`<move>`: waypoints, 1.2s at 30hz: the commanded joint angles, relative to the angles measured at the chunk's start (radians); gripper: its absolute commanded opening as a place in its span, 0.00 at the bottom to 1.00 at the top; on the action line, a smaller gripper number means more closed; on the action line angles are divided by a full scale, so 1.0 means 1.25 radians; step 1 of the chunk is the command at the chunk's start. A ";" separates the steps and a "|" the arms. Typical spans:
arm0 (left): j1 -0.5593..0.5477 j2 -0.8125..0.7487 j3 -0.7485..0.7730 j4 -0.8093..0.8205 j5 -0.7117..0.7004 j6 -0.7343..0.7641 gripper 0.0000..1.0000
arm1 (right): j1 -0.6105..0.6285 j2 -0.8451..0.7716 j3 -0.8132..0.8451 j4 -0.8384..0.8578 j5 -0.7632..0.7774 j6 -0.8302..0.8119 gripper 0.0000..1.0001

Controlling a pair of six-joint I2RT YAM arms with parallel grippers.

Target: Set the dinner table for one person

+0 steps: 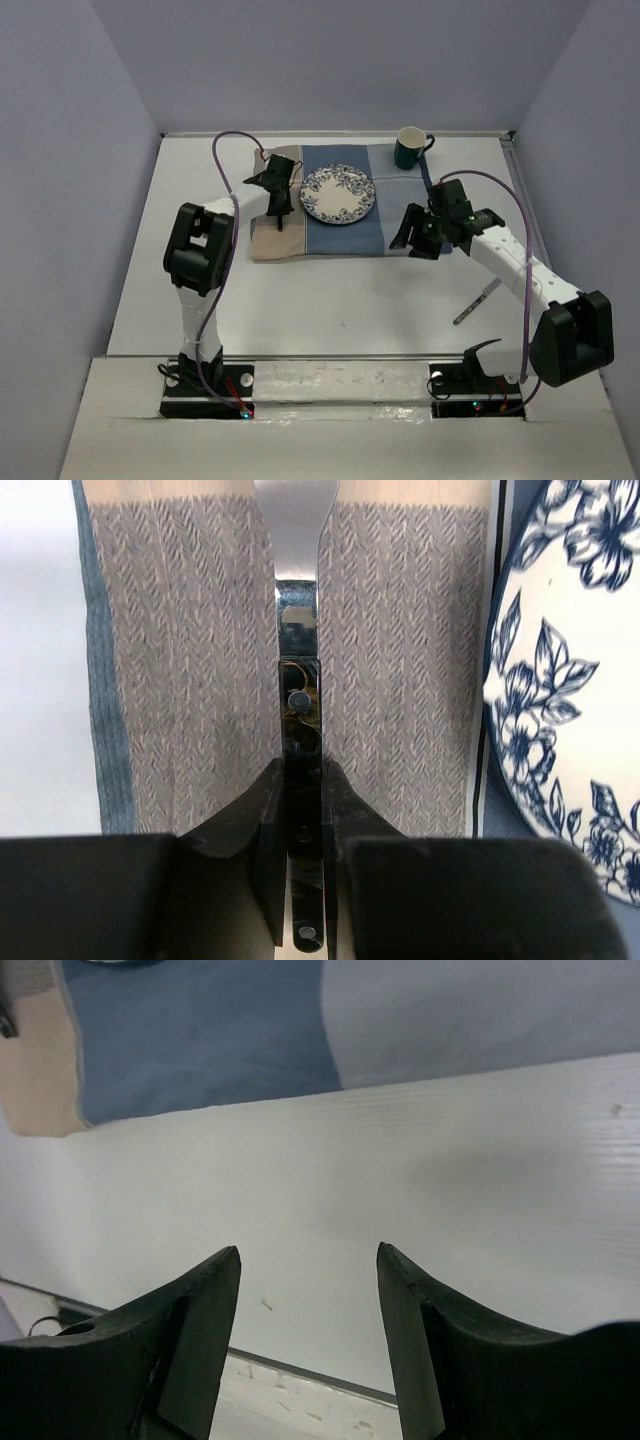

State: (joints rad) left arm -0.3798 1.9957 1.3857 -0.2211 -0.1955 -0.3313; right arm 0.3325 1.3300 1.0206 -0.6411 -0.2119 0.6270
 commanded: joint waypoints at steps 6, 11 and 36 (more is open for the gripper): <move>0.012 0.028 0.034 0.070 -0.033 0.031 0.00 | -0.055 -0.059 -0.080 -0.083 0.166 0.046 0.62; 0.012 0.010 0.005 0.070 -0.051 0.025 0.34 | -0.147 -0.058 -0.088 -0.191 0.308 0.076 0.74; -0.057 -0.572 -0.186 -0.003 0.224 0.017 0.99 | -0.403 0.180 -0.106 -0.345 0.414 0.215 0.57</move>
State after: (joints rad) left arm -0.4564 1.3186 1.1778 -0.1486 0.0360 -0.3485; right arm -0.1646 1.5066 0.8619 -1.0584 0.2810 0.8364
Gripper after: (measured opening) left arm 0.989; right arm 0.561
